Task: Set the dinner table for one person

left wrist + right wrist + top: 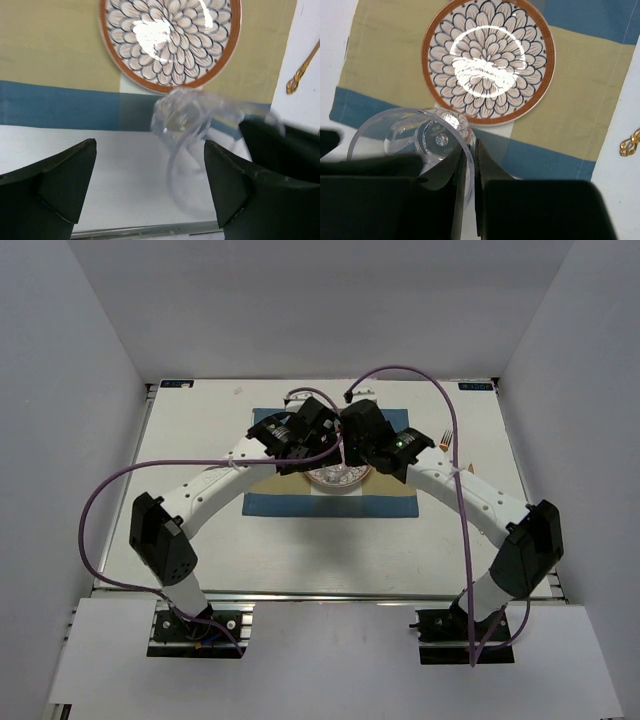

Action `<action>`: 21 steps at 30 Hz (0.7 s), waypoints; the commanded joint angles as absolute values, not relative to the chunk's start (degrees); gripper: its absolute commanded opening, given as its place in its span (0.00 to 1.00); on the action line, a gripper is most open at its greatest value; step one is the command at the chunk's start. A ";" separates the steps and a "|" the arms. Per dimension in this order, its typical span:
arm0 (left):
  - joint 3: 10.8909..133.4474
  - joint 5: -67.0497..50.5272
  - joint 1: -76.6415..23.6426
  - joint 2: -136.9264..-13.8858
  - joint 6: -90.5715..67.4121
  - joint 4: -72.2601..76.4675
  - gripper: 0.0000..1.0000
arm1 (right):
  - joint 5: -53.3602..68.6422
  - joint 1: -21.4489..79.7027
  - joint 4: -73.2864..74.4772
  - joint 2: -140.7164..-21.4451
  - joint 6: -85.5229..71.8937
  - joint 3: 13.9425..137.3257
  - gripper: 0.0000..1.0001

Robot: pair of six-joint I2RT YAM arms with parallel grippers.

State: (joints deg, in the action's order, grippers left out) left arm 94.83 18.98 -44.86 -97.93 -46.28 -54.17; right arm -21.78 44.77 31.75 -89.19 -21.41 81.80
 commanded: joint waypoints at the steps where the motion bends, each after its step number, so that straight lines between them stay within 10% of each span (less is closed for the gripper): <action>1: 93.61 25.13 -44.30 -89.13 -49.21 -55.36 0.98 | -20.15 40.35 31.90 -94.38 -22.76 86.47 0.00; 21: 60.57 31.91 -44.30 -49.85 -37.71 -59.08 0.98 | -7.83 13.28 39.82 -135.87 -13.80 136.49 0.00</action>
State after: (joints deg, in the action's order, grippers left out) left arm 63.16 31.05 -44.34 -53.69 -40.16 -61.12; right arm -11.88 15.90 39.77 -133.84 -16.03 133.25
